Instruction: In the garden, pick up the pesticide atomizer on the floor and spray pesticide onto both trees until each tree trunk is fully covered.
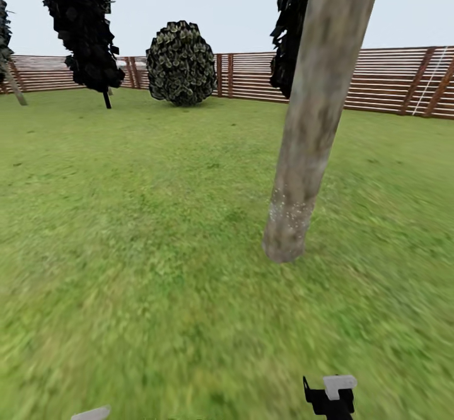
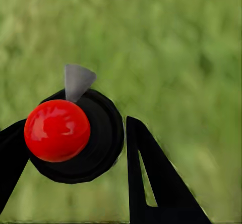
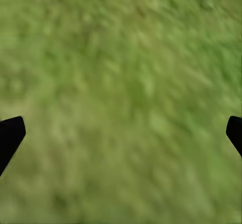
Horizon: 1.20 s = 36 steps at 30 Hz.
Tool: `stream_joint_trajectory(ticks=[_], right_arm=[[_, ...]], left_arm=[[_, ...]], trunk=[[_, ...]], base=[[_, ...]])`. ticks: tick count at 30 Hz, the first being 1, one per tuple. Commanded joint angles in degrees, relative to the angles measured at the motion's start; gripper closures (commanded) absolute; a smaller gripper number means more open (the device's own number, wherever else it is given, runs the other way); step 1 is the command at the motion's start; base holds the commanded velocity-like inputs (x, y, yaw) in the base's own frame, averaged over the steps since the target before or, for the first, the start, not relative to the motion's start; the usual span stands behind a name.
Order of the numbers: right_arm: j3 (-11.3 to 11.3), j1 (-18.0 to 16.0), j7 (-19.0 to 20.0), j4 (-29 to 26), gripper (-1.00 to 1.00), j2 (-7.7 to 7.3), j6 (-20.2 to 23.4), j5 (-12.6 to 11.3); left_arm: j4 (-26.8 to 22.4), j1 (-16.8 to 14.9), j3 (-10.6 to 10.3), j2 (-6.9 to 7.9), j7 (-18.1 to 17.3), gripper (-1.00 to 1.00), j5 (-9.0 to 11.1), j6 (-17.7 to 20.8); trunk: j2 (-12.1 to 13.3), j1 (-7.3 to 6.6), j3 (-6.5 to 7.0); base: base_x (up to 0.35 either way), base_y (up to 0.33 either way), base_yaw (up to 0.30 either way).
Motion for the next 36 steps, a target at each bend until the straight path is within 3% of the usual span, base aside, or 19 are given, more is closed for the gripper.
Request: stream_joint_trajectory(ticks=[1, 36], right_arm=[[0.52, -0.01, -0.15, -0.01, -1.0, -0.01, -0.13, -0.5], [0.52, 0.09, -0.15, -0.01, -1.0, 0.69, -0.13, -0.43]], left_arm=[[0.07, -0.04, 0.29, -0.02, -0.12, 1.0, 0.11, -0.19], [0.06, -0.03, 0.29, -0.02, -0.12, 1.0, 0.11, -0.19]], trunk=[[-0.02, -0.01, -0.08], [-0.02, -0.01, -1.3]], base=[[0.0, 0.0, 0.279], [0.0, 0.0, 0.279]])
